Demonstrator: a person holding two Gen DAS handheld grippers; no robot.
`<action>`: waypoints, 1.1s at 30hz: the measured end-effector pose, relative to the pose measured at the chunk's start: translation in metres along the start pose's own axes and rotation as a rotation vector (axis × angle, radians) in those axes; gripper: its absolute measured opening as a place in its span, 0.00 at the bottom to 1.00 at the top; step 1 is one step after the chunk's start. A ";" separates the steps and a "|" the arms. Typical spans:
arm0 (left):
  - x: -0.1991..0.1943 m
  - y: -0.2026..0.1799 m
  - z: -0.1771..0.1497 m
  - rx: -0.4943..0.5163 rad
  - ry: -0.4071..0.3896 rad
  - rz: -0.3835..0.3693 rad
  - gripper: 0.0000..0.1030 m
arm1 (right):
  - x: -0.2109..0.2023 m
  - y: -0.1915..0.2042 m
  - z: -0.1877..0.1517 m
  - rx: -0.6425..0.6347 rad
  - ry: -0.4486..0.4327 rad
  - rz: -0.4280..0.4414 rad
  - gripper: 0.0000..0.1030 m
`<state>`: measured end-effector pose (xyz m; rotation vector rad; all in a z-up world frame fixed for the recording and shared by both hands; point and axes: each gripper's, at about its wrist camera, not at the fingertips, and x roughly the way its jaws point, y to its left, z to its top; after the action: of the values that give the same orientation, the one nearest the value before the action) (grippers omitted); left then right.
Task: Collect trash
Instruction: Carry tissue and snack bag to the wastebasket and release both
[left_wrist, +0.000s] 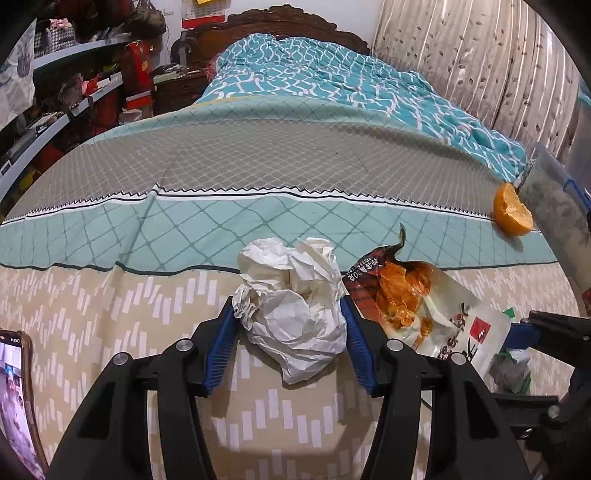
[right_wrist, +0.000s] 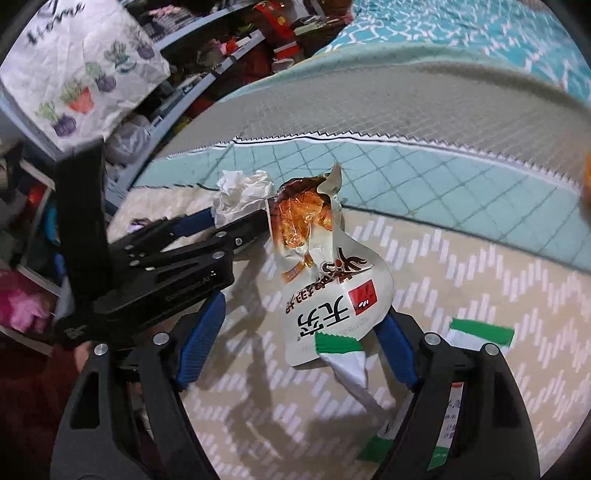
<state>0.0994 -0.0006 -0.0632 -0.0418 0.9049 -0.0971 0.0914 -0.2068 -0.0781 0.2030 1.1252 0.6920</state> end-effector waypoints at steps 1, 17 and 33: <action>0.000 -0.001 0.000 0.003 0.000 -0.001 0.51 | 0.000 -0.003 -0.001 0.009 0.000 -0.002 0.73; 0.000 0.001 0.001 -0.011 -0.002 -0.024 0.51 | 0.014 -0.010 0.007 0.031 0.001 0.013 0.32; 0.000 0.009 0.004 -0.043 -0.010 -0.059 0.50 | -0.048 -0.010 -0.021 0.104 -0.160 0.080 0.08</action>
<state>0.1031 0.0086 -0.0613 -0.1094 0.8955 -0.1326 0.0650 -0.2474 -0.0557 0.3868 1.0047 0.6761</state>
